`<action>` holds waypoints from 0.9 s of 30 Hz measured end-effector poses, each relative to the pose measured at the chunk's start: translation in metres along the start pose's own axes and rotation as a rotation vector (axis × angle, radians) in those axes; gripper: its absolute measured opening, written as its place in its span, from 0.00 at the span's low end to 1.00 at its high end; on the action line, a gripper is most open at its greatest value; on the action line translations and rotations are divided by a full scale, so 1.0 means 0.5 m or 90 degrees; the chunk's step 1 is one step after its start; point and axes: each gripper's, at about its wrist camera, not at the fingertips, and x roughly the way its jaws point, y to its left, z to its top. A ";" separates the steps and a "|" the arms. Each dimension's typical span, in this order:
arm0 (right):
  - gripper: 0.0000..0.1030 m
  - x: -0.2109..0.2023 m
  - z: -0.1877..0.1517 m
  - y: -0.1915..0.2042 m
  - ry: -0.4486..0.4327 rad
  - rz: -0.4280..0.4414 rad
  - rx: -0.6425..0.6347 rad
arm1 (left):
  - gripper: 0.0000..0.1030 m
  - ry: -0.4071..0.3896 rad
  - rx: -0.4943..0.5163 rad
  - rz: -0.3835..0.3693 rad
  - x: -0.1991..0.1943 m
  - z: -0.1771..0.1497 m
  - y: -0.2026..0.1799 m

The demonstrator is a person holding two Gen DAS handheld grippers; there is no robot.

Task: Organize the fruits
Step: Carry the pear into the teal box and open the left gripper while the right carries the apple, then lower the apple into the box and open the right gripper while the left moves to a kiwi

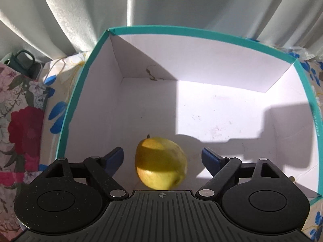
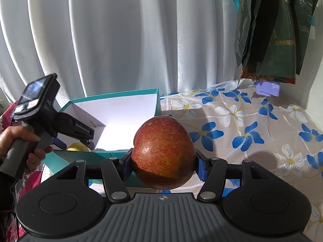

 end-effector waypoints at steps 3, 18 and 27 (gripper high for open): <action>0.57 0.001 0.002 0.001 -0.001 0.001 -0.004 | 0.90 -0.050 -0.007 -0.008 -0.064 -0.023 0.005; 0.57 0.021 0.037 0.027 -0.029 0.015 -0.041 | 0.94 -0.098 -0.082 0.032 -0.197 -0.237 0.103; 0.57 0.078 0.056 0.081 -0.031 0.051 -0.087 | 0.94 -0.032 -0.096 0.041 -0.168 -0.321 0.128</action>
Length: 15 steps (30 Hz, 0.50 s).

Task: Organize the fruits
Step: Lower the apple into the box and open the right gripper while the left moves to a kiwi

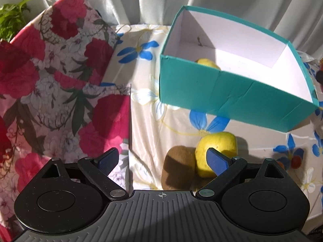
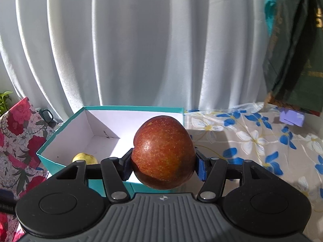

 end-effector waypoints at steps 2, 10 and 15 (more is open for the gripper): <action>0.57 0.028 0.001 0.015 0.009 0.006 -0.010 | 0.94 0.021 -0.003 0.001 0.007 -0.018 0.006; 0.57 0.131 -0.003 0.057 0.070 0.019 -0.044 | 0.94 0.067 -0.032 0.019 0.021 -0.064 0.040; 0.57 0.190 -0.012 0.069 0.130 0.018 -0.066 | 0.94 0.078 -0.046 0.032 0.022 -0.077 0.053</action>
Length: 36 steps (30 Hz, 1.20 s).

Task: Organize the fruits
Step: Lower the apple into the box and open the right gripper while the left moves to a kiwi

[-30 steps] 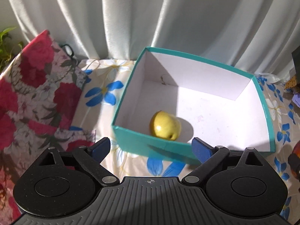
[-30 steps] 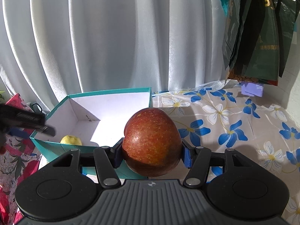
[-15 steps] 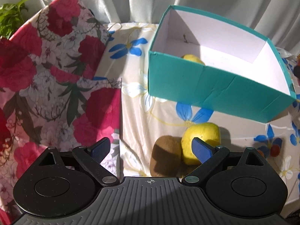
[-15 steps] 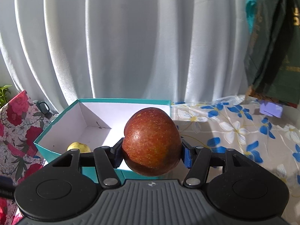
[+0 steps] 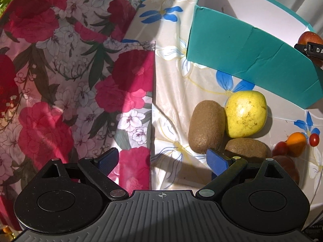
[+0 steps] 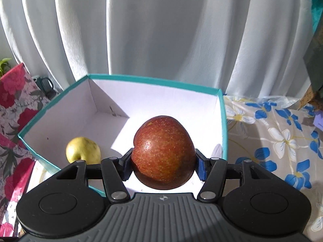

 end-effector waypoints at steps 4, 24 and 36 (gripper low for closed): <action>0.57 0.022 0.004 0.020 0.021 -0.011 -0.038 | 0.94 0.007 -0.008 0.005 0.004 -0.008 0.008; 0.60 0.038 0.031 0.040 0.045 -0.101 -0.121 | 0.94 0.018 0.000 -0.007 0.005 -0.030 0.008; 1.00 -0.329 -0.163 0.027 -0.323 0.002 -0.021 | 0.94 -0.036 0.028 -0.033 0.014 -0.002 -0.023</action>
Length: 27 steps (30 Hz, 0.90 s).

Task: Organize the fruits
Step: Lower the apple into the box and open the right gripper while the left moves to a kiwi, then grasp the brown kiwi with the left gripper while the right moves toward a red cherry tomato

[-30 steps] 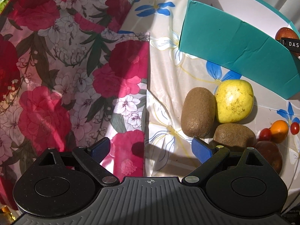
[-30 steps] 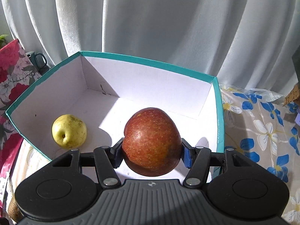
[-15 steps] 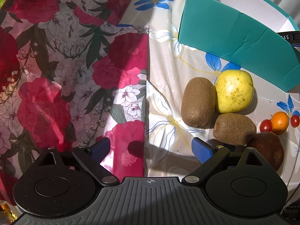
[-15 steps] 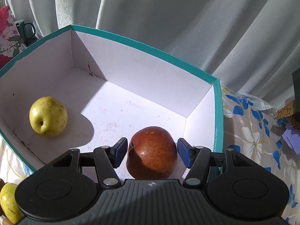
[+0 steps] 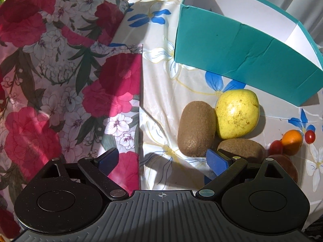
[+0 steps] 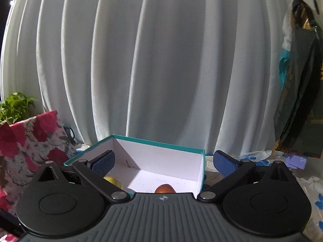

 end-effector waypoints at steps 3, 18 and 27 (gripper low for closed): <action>1.00 -0.034 -0.026 0.008 0.026 0.019 -0.010 | 0.94 -0.021 0.013 -0.028 -0.003 0.011 -0.007; 1.00 -0.078 -0.062 0.003 0.022 -0.002 0.013 | 0.94 -0.036 0.089 -0.063 0.019 0.023 -0.039; 1.00 -0.061 -0.069 -0.004 0.042 -0.012 0.029 | 0.94 -0.024 0.096 -0.057 0.034 0.036 -0.038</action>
